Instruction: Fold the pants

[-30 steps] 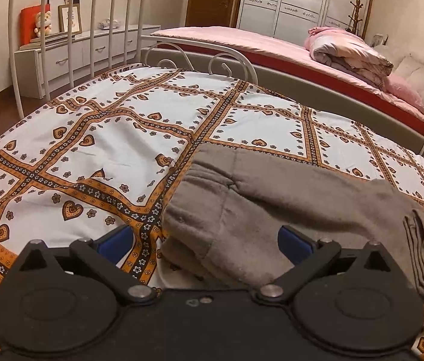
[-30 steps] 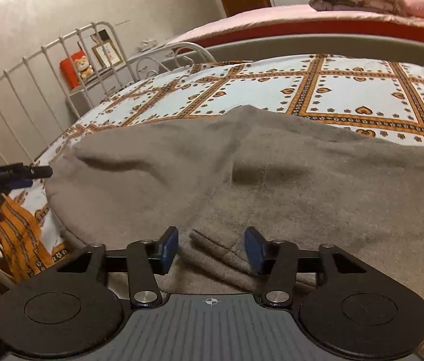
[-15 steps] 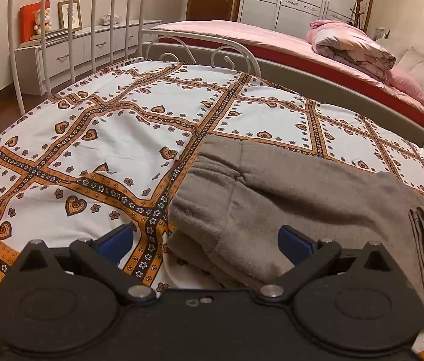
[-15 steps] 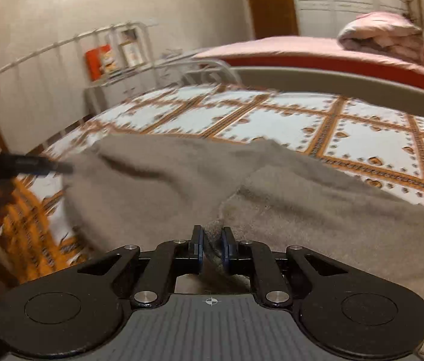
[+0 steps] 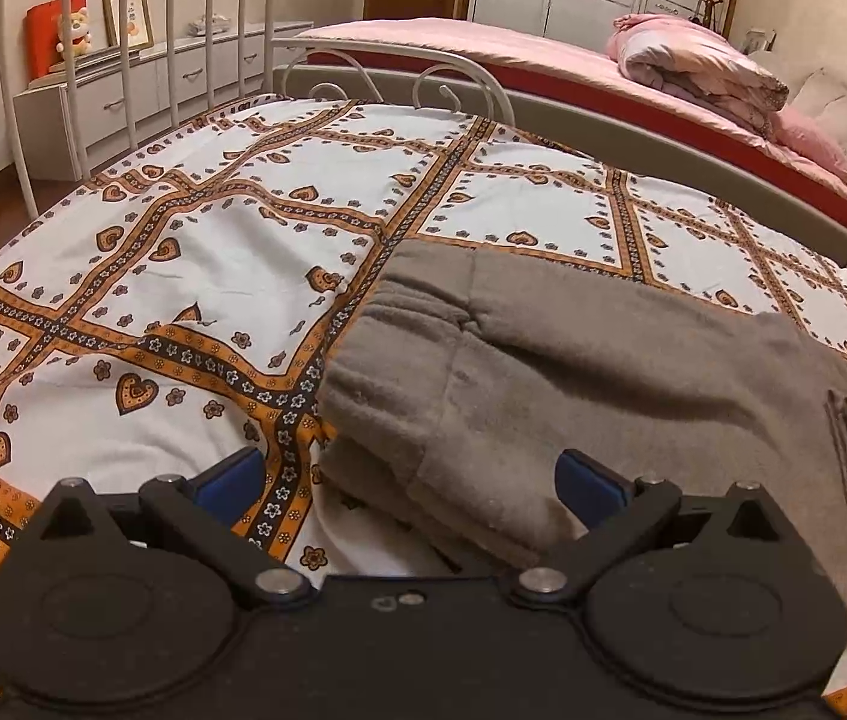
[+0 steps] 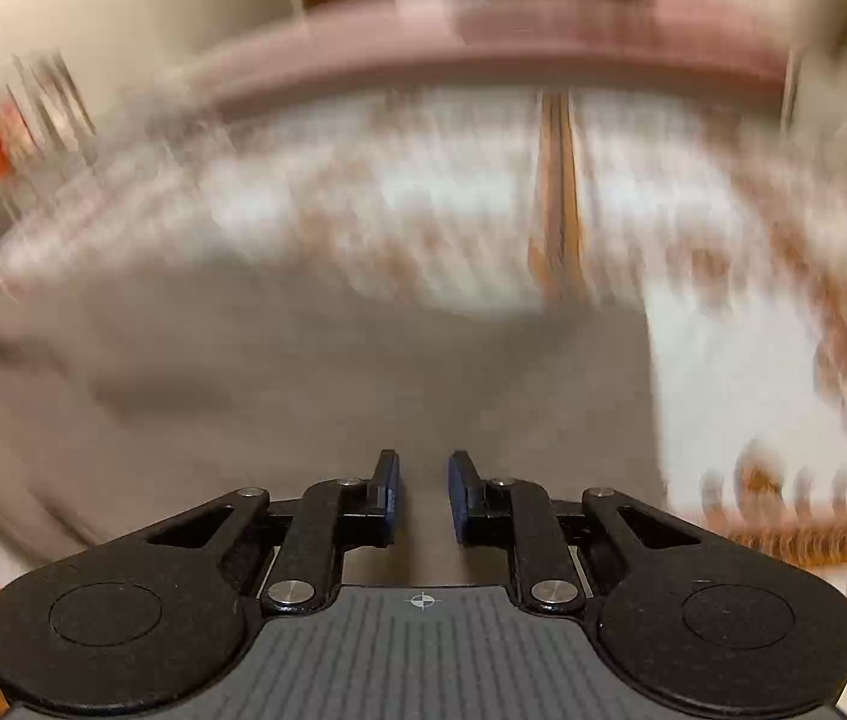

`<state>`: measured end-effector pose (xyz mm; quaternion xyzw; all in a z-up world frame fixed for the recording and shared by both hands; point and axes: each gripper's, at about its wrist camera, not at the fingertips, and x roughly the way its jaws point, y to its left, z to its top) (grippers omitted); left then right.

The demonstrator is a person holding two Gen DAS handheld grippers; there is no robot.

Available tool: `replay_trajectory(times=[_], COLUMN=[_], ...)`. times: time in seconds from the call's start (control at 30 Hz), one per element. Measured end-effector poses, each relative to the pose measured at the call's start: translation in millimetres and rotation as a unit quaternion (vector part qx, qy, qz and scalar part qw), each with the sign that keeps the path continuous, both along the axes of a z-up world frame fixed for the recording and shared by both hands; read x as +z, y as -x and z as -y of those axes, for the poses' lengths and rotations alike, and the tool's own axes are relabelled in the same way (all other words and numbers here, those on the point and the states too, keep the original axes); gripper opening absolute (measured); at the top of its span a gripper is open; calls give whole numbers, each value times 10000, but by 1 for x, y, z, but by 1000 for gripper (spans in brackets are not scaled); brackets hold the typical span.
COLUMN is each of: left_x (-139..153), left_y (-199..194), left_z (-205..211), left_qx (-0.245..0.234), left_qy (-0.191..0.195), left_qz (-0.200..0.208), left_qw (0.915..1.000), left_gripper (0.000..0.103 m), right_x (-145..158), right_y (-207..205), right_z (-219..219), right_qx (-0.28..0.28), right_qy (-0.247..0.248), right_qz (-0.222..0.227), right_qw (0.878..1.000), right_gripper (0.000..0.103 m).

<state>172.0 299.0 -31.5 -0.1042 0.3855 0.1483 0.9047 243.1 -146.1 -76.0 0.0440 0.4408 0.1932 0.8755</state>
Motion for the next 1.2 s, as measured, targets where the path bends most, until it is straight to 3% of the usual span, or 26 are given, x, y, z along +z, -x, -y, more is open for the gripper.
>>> replay_trajectory(times=[0.07,0.13,0.23,0.27,0.3,0.33,0.37,0.47,0.5,0.6,0.7,0.77,0.87,1.1,1.17,1.2], left_x=[0,-1,-4,-5,-5,-6,-6,-6,-5,-3,-2,-2,-3,-6,-6,-7], left_y=[-1,-3,-7,-8,-9,-10,-11,-11,-11,-13,-13,-12,-9,-9,-11,-11], left_z=[2,5,8,9,10,12,13,15,16,16,23,26,24,5,8,10], left_qx=[3,-52,-72,-93,-106,-100,-87,-111,-118,-51,-157,-266,-273,83,21,-12], left_qy=[-12,-59,-49,-34,-30,-25,16,48,5,63,49,-40,-146,80,51,27], left_qz=[-10,-23,-93,-117,-131,-141,-163,-169,-154,-141,-149,-173,-176,-151,-184,-199], left_qw=[10000,10000,9999,9999,9999,9998,9998,9998,9998,9999,9998,9995,9994,9998,9998,9998], left_gripper=[97,97,97,97,97,97,97,97,97,97,97,97,97,97,97,97], right_x=[8,22,28,22,8,-8,-11,25,35,36,23,16,14,14,4,2], right_y=[-6,-11,-36,-47,-64,-79,-81,-57,-42,-17,-4,0,-6,-18,-34,-44], right_z=[22,35,61,69,79,78,82,80,75,42,8,-8,-21,-69,-87,-90], right_qx=[-116,-442,-803,-824,-779,-653,-624,-396,-153,718,1192,1198,1193,1442,1291,1115], right_qy=[-573,-517,-558,-426,-274,-180,-245,-379,-553,-878,-883,-725,-887,-822,-568,-681], right_qz=[28,490,808,783,473,-109,-171,537,753,436,247,306,209,200,122,116], right_qw=[9983,9965,9919,9926,9955,9976,9976,9971,9955,9926,9886,9897,9887,9859,9899,9914], right_gripper=[19,19,19,19,19,19,19,20,20,20,20,20,20,20,20,20])
